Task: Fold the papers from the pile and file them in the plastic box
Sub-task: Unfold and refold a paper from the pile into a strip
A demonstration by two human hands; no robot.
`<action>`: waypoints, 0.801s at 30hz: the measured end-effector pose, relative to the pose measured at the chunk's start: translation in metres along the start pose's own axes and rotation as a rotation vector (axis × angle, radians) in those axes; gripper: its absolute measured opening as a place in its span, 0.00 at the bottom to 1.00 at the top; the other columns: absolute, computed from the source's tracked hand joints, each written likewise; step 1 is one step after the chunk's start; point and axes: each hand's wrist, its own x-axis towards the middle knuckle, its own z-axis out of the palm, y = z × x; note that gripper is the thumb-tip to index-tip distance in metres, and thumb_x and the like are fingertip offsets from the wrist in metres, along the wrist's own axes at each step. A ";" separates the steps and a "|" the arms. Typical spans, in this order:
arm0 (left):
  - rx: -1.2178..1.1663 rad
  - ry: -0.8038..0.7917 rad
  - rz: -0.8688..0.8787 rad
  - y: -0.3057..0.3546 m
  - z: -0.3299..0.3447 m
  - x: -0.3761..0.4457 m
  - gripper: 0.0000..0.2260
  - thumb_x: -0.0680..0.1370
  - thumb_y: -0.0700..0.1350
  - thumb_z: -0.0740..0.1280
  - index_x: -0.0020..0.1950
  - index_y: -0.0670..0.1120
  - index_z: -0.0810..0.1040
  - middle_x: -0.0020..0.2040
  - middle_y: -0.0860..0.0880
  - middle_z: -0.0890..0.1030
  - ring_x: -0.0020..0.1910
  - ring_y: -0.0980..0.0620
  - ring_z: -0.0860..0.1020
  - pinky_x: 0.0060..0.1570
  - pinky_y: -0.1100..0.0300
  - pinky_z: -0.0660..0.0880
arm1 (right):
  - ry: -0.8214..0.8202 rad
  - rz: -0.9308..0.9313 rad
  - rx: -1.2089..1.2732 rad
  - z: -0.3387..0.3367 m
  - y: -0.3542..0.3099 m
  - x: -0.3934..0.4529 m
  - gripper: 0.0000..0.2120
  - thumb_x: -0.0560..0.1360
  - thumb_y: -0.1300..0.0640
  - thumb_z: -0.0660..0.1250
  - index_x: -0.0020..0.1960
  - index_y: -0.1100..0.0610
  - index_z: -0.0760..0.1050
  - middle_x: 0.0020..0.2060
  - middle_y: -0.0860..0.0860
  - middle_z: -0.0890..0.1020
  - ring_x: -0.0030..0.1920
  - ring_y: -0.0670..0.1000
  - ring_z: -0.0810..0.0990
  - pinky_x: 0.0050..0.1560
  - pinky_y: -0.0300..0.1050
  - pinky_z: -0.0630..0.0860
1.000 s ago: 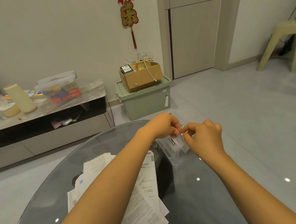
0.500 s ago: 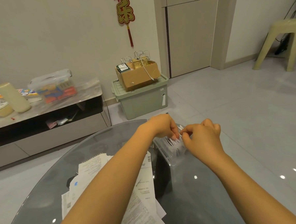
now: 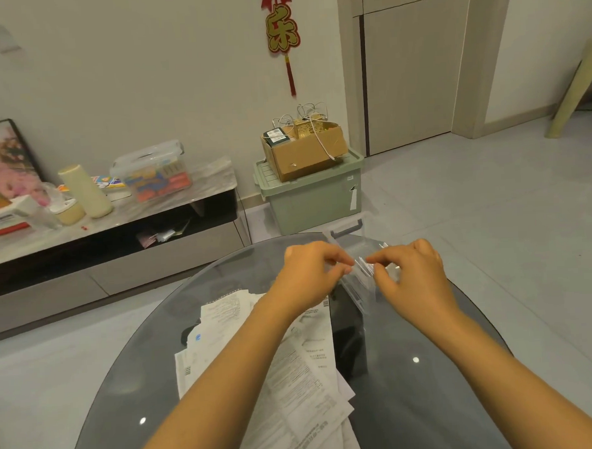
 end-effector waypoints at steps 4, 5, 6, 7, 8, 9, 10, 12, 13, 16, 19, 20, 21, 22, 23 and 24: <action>-0.011 0.022 -0.056 -0.003 -0.008 -0.051 0.06 0.77 0.49 0.67 0.51 0.53 0.83 0.51 0.57 0.81 0.52 0.58 0.77 0.66 0.48 0.66 | -0.050 -0.077 0.097 0.005 -0.011 -0.020 0.09 0.74 0.59 0.66 0.51 0.50 0.81 0.39 0.40 0.76 0.53 0.46 0.70 0.52 0.45 0.72; -0.010 0.023 -0.084 -0.005 -0.008 -0.064 0.06 0.77 0.49 0.67 0.51 0.54 0.82 0.52 0.57 0.81 0.53 0.58 0.77 0.65 0.48 0.66 | -0.071 -0.106 0.098 0.007 -0.014 -0.026 0.09 0.74 0.59 0.66 0.51 0.49 0.81 0.40 0.41 0.77 0.51 0.44 0.68 0.52 0.44 0.72; -0.006 0.022 -0.117 -0.006 -0.008 -0.075 0.07 0.77 0.50 0.66 0.52 0.54 0.82 0.54 0.57 0.81 0.54 0.57 0.76 0.66 0.48 0.67 | -0.092 -0.131 0.104 0.009 -0.016 -0.031 0.09 0.74 0.58 0.66 0.51 0.48 0.81 0.40 0.40 0.77 0.50 0.42 0.67 0.52 0.43 0.71; 0.005 0.016 -0.154 -0.009 -0.006 -0.087 0.07 0.77 0.51 0.66 0.52 0.55 0.82 0.56 0.56 0.80 0.55 0.56 0.76 0.66 0.49 0.67 | -0.121 -0.151 0.112 0.011 -0.019 -0.036 0.09 0.74 0.58 0.66 0.51 0.48 0.81 0.40 0.37 0.75 0.49 0.40 0.67 0.51 0.40 0.70; 0.019 0.007 -0.181 -0.012 -0.005 -0.096 0.07 0.77 0.52 0.66 0.53 0.56 0.81 0.57 0.56 0.80 0.57 0.55 0.75 0.66 0.49 0.67 | -0.153 -0.171 0.117 0.012 -0.019 -0.041 0.09 0.75 0.58 0.66 0.52 0.49 0.81 0.39 0.35 0.73 0.48 0.39 0.66 0.50 0.36 0.68; 0.033 -0.004 -0.204 -0.015 -0.003 -0.106 0.07 0.77 0.53 0.66 0.53 0.57 0.81 0.58 0.57 0.79 0.58 0.55 0.74 0.66 0.49 0.67 | -0.186 -0.196 0.114 0.014 -0.020 -0.045 0.09 0.75 0.57 0.66 0.53 0.49 0.81 0.39 0.33 0.72 0.47 0.39 0.66 0.47 0.31 0.66; 0.039 -0.018 -0.227 -0.021 -0.001 -0.119 0.07 0.77 0.53 0.66 0.53 0.57 0.80 0.58 0.57 0.79 0.59 0.55 0.73 0.66 0.49 0.66 | -0.228 -0.225 0.105 0.019 -0.022 -0.051 0.09 0.75 0.57 0.66 0.53 0.49 0.81 0.40 0.33 0.73 0.46 0.38 0.66 0.45 0.28 0.65; 0.043 -0.041 -0.244 -0.031 0.002 -0.140 0.08 0.76 0.55 0.66 0.54 0.58 0.79 0.58 0.59 0.78 0.60 0.56 0.72 0.65 0.50 0.66 | -0.298 -0.263 0.085 0.025 -0.023 -0.059 0.09 0.75 0.56 0.66 0.53 0.48 0.80 0.41 0.36 0.76 0.45 0.38 0.67 0.43 0.28 0.65; 0.047 -0.049 -0.251 -0.037 0.004 -0.150 0.08 0.76 0.55 0.65 0.55 0.59 0.78 0.58 0.60 0.77 0.60 0.56 0.72 0.66 0.51 0.66 | -0.337 -0.273 0.074 0.029 -0.024 -0.063 0.09 0.75 0.55 0.66 0.53 0.48 0.80 0.41 0.36 0.77 0.46 0.37 0.67 0.44 0.29 0.66; 0.134 -0.129 -0.269 -0.046 0.004 -0.170 0.16 0.76 0.59 0.64 0.63 0.59 0.72 0.64 0.60 0.72 0.66 0.55 0.67 0.69 0.54 0.62 | -0.418 -0.307 0.065 0.036 -0.024 -0.072 0.09 0.74 0.54 0.67 0.53 0.47 0.80 0.41 0.36 0.77 0.47 0.39 0.70 0.46 0.37 0.72; 0.219 -0.279 -0.317 -0.049 0.003 -0.180 0.30 0.74 0.63 0.63 0.74 0.58 0.59 0.75 0.57 0.59 0.74 0.51 0.55 0.73 0.52 0.55 | -0.518 -0.347 0.043 0.040 -0.024 -0.076 0.10 0.74 0.51 0.67 0.54 0.45 0.79 0.43 0.36 0.77 0.49 0.39 0.70 0.49 0.40 0.74; 0.232 -0.329 -0.319 -0.048 0.003 -0.182 0.34 0.74 0.64 0.63 0.76 0.58 0.55 0.77 0.56 0.53 0.76 0.51 0.50 0.74 0.50 0.52 | -0.560 -0.357 0.033 0.042 -0.023 -0.077 0.10 0.73 0.49 0.67 0.54 0.43 0.79 0.45 0.37 0.77 0.51 0.39 0.70 0.50 0.41 0.74; 0.239 -0.377 -0.319 -0.048 0.003 -0.183 0.36 0.74 0.64 0.64 0.77 0.57 0.51 0.78 0.56 0.48 0.76 0.52 0.46 0.75 0.50 0.49 | -0.607 -0.365 0.019 0.043 -0.022 -0.077 0.11 0.72 0.48 0.68 0.55 0.43 0.78 0.48 0.38 0.78 0.53 0.38 0.70 0.52 0.41 0.73; 0.237 -0.418 -0.316 -0.047 0.004 -0.184 0.38 0.73 0.64 0.64 0.77 0.57 0.47 0.78 0.56 0.44 0.77 0.53 0.42 0.75 0.50 0.47 | -0.652 -0.378 0.011 0.045 -0.021 -0.077 0.13 0.71 0.46 0.68 0.55 0.42 0.78 0.50 0.38 0.78 0.55 0.38 0.69 0.54 0.41 0.73; 0.238 -0.448 -0.310 -0.046 0.004 -0.185 0.40 0.73 0.64 0.64 0.77 0.57 0.45 0.78 0.55 0.41 0.76 0.53 0.39 0.75 0.50 0.45 | -0.698 -0.392 0.007 0.046 -0.021 -0.077 0.14 0.71 0.44 0.69 0.56 0.42 0.77 0.52 0.37 0.77 0.57 0.37 0.68 0.56 0.40 0.72; 0.245 -0.468 -0.302 -0.045 0.004 -0.185 0.41 0.73 0.64 0.65 0.77 0.57 0.43 0.78 0.55 0.39 0.76 0.53 0.38 0.75 0.50 0.44 | -0.740 -0.409 0.009 0.046 -0.022 -0.077 0.16 0.70 0.42 0.69 0.57 0.41 0.77 0.53 0.36 0.77 0.58 0.37 0.67 0.58 0.38 0.70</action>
